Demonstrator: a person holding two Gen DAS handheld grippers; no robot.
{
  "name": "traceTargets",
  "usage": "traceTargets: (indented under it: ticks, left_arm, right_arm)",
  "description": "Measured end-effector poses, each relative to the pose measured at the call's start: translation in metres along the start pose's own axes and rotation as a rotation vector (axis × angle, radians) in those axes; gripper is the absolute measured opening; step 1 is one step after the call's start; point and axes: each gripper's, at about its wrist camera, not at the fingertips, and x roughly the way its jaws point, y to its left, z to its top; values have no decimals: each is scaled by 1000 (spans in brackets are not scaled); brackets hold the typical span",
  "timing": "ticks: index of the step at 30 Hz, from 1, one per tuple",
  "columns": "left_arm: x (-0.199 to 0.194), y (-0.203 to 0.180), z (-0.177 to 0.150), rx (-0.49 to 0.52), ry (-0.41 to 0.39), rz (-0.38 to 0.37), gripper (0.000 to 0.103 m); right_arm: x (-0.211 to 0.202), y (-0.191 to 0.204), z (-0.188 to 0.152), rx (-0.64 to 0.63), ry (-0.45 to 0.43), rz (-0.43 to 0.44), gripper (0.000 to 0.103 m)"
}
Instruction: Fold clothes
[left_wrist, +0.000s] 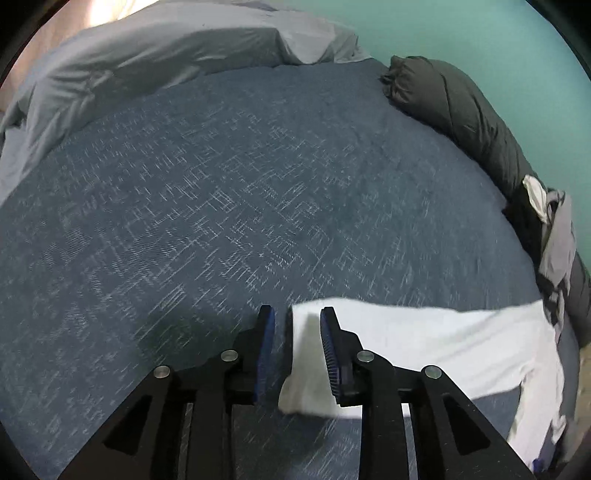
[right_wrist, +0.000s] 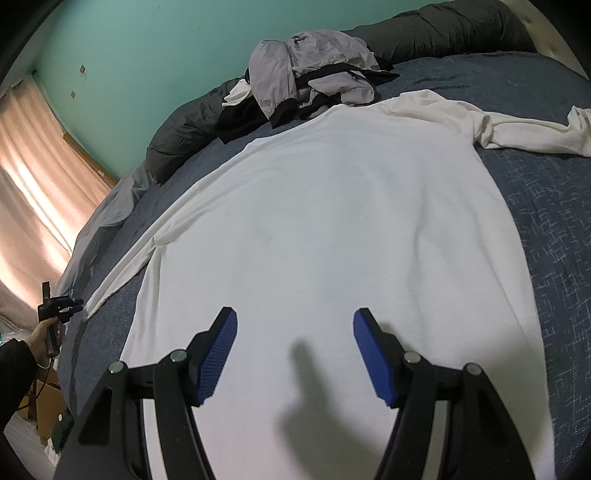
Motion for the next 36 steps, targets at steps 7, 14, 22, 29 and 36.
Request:
traceTargets:
  ticks: [7,14,22,29,36]
  left_arm:
    - [23,-17,7,46,38,-32,4]
    - [-3,-1,19,14,-81,16,3]
    - [25,-6,48,-25,-44,56,3]
    - [38,0,44,-42,-3,81,12]
    - [9,-17,34,34,-60,93,27]
  right_arm:
    - [8,3,-3,-10,21,-4,66]
    - [10,9,-6,-29,30,-6,66]
    - [16,9,-8,-38,46,-7,66]
    - [15,8,-8,-39,47,-3,66]
    - [11,14,-9,-43,43,18,66]
